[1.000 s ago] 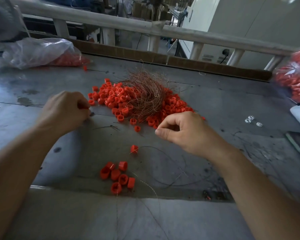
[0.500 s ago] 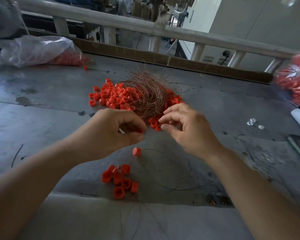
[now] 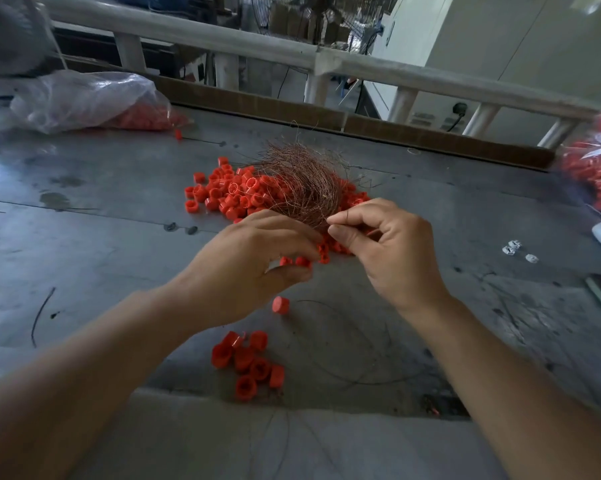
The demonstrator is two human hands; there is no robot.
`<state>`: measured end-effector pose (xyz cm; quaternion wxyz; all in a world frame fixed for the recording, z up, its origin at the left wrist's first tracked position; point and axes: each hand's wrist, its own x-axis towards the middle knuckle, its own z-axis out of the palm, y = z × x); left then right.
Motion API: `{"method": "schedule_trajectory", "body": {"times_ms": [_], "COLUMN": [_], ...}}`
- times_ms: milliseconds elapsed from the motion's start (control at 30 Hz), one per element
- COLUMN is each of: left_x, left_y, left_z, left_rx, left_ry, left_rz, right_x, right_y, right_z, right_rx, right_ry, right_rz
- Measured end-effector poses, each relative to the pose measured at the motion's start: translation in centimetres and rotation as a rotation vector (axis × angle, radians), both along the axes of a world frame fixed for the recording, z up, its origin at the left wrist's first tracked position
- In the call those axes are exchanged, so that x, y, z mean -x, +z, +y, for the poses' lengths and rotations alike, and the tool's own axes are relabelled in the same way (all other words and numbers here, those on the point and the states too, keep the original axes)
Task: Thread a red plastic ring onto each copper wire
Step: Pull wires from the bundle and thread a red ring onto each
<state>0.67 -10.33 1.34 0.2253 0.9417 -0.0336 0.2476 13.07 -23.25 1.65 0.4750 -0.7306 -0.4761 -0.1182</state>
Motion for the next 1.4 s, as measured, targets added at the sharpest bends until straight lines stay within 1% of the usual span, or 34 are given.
{"method": "schedule_trajectory", "body": {"times_ms": [100,233,400,567,667,733,833,933,1000,1067,1100,1167,1233,1267,1333,1400], "left_x": [-0.9,-1.4,-1.7,-1.9,-1.9,-1.8,-1.7,-1.2,-0.6,0.1,0.4,0.8,1.0,1.0,1.0,1.0], "left_y": [-0.5,-1.1,-1.4,-1.6,-1.6,-1.6,-1.5,-1.1,-0.6,-0.1,0.1,0.6,1.1,1.3,1.3,1.2], "left_z": [0.0,0.0,-0.2,-0.1,0.4,0.4,0.0,0.0,0.1,0.0,0.0,-0.1,-0.2,-0.3,-0.5,-0.8], "left_rx": [-0.084,-0.095,-0.142,-0.079,-0.023,-0.013,-0.026,0.003,0.015,0.091,0.169,0.426,0.714,0.821,0.952,1.016], "left_ry": [0.032,0.076,0.086,0.116,0.171,0.172,0.144,0.119,0.110,0.128,0.142,0.146,0.071,0.031,-0.023,-0.046], "left_rz": [0.038,0.101,0.120,0.156,0.182,0.188,0.164,0.105,0.046,0.011,-0.010,-0.060,-0.094,-0.107,-0.109,-0.102], "right_x": [0.2,0.8,1.5,1.9,2.1,1.9,1.2,0.2,-0.3,-0.7,-0.7,-0.6,-0.4,-0.2,0.4,1.1], "right_y": [0.2,0.4,1.0,1.9,2.5,2.9,3.6,4.2,4.3,4.2,4.2,4.1,4.1,4.0,3.8,3.5], "right_z": [-0.1,-0.1,-0.5,-1.2,-1.6,-1.8,-2.4,-3.0,-3.2,-3.3,-3.3,-3.3,-3.3,-3.2,-3.0,-2.7], "right_rx": [-0.021,-0.037,-0.051,-0.058,-0.113,-0.184,-0.319,-0.386,-0.400,-0.394,-0.381,-0.338,-0.283,-0.249,-0.192,-0.136], "right_ry": [0.019,0.090,0.186,0.221,0.257,0.267,0.283,0.220,0.176,0.145,0.136,0.134,0.145,0.150,0.169,0.205], "right_rz": [-0.008,-0.026,-0.089,-0.048,-0.007,0.109,0.378,0.496,0.533,0.543,0.534,0.494,0.437,0.403,0.357,0.288]}}
